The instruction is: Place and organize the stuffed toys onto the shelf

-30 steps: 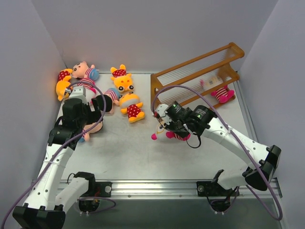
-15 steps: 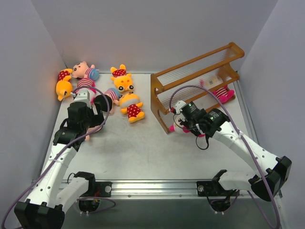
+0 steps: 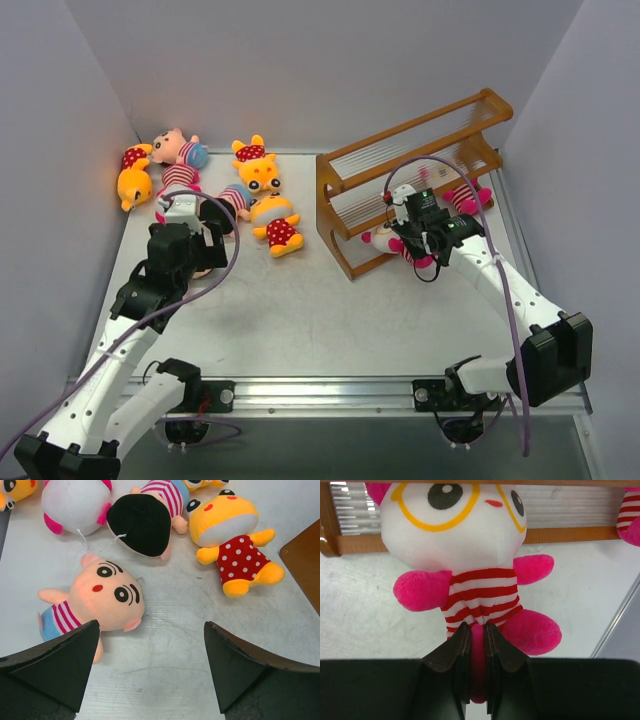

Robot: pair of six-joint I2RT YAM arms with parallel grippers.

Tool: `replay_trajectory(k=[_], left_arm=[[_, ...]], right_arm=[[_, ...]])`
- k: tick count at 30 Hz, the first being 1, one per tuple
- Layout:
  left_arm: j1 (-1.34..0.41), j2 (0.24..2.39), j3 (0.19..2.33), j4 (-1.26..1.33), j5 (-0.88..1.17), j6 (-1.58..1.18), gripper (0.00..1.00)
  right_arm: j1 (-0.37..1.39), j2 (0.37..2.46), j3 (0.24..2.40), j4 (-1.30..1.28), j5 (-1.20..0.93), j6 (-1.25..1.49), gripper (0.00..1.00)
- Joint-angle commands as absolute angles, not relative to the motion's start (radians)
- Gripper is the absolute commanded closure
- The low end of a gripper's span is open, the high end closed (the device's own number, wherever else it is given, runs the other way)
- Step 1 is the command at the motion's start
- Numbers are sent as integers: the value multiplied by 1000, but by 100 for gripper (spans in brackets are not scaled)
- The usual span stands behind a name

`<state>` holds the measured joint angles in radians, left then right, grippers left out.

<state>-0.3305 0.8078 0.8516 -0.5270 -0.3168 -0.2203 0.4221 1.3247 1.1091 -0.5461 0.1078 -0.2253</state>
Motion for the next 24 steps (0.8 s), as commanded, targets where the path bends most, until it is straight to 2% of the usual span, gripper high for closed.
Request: replay_trajectory(k=[1, 7, 13, 24], left_arm=[[-370, 775, 841, -488, -370, -196, 6], [-416, 741, 831, -488, -411, -184, 6], [-445, 721, 822, -486, -436, -173, 6], [-459, 736, 822, -482, -453, -167, 6]], right_arm=[[361, 1330, 1066, -381, 51, -204, 100], [307, 1339, 965, -186, 48, -235, 100], [207, 1341, 876, -19, -52, -268, 100], [95, 1387, 824, 202, -196, -301, 100]])
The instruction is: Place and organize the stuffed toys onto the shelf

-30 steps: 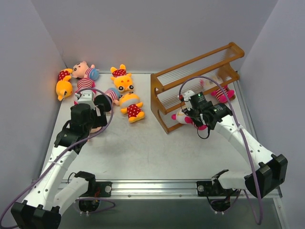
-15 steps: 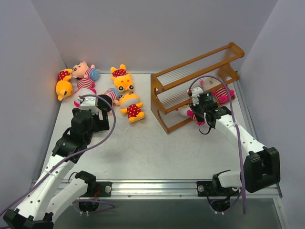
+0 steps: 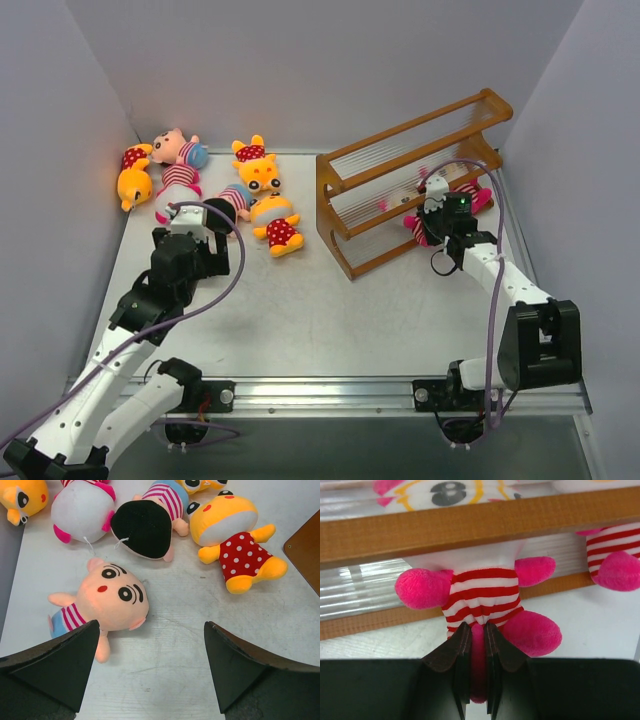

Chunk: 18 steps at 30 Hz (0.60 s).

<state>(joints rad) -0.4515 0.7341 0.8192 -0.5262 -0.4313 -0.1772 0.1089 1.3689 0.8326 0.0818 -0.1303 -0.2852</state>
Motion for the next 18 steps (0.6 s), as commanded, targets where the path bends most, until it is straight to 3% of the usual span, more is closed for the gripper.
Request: replay_trajectory(k=[1, 18], left_arm=[[-459, 738, 822, -482, -453, -166, 6], [-457, 798, 822, -477, -463, -158, 6]], right_arm=[[94, 1394, 824, 224, -199, -304, 100], [25, 1519, 844, 334, -247, -337, 100]])
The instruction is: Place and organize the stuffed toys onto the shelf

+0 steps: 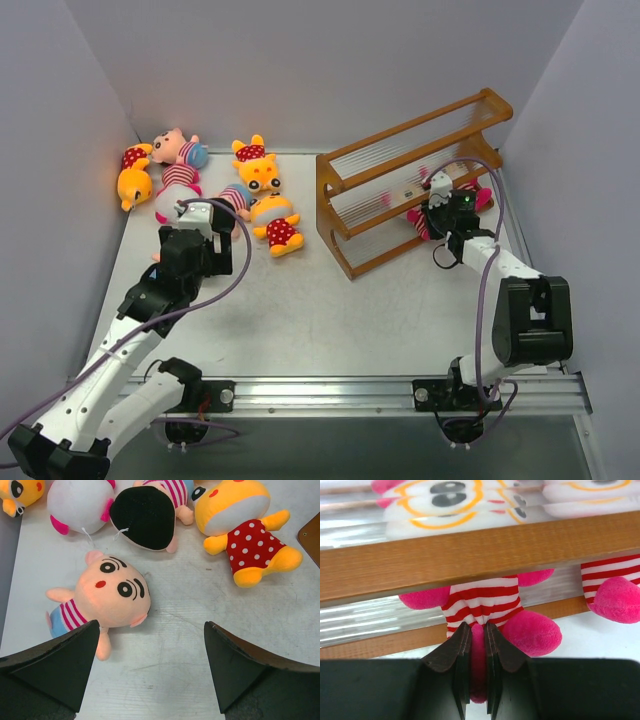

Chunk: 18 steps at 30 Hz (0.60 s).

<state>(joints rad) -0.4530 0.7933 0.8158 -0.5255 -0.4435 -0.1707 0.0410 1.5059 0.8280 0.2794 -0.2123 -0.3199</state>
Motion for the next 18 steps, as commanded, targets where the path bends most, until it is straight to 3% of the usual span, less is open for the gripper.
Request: replay_trajectory(k=[1, 13, 18], left_arm=[[-457, 801, 824, -477, -462, -158, 6], [-456, 815, 825, -472, -457, -156, 6], [-456, 811, 824, -472, -459, -155, 6]], right_arm=[[22, 1522, 847, 334, -252, -337, 100], [20, 1566, 856, 337, -250, -273, 97], [21, 1566, 874, 327, -255, -252, 88]])
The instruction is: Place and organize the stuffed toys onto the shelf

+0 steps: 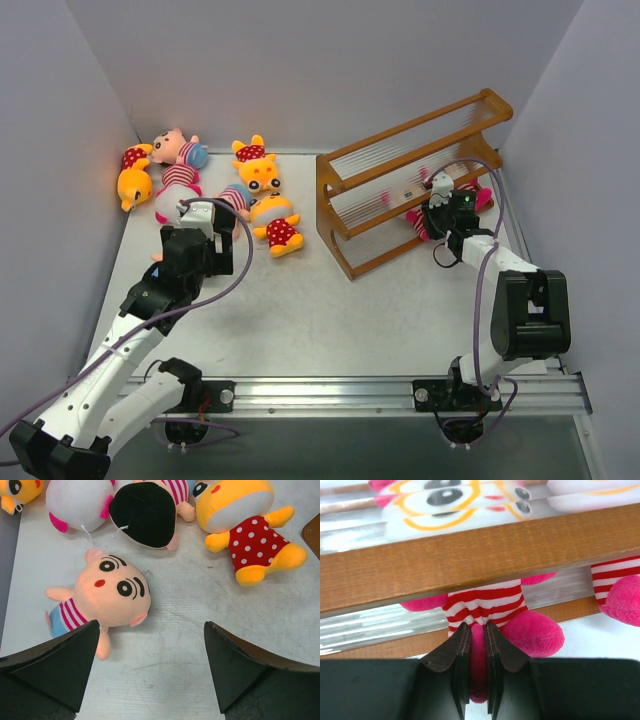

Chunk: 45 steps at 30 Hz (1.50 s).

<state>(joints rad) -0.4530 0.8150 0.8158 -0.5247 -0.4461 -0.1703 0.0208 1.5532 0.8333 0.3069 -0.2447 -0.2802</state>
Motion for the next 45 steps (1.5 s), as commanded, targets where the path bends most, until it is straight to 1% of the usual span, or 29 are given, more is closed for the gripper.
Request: replay_trajectory(k=[1, 2, 4, 5, 11, 12, 20, 27, 39, 45], left_arm=[[-456, 811, 824, -474, -459, -155, 6], [-456, 811, 825, -474, -459, -155, 6], [-456, 810, 825, -474, -459, -155, 6], [-456, 805, 825, -474, -459, -155, 6], [-456, 801, 824, -474, -457, -155, 6], [-457, 801, 825, -474, -457, -155, 6], [-456, 792, 825, -476, -457, -155, 6], [-456, 785, 825, -477, -454, -155, 6], [-454, 775, 825, -479, -451, -158, 6], [-454, 775, 825, -479, -449, -163, 6]], right_arm=[[21, 1565, 876, 324, -255, -247, 86], [21, 1566, 879, 321, -255, -245, 85], [21, 1565, 887, 313, -255, -238, 78], [21, 1562, 887, 310, -259, -238, 73], [25, 1548, 890, 288, -262, -224, 60], [25, 1545, 890, 285, -262, -224, 56], [38, 1511, 871, 278, -262, -204, 41], [60, 1470, 868, 264, -258, -184, 32], [83, 1375, 890, 166, -204, -137, 25], [84, 1280, 951, 45, -107, -63, 21]])
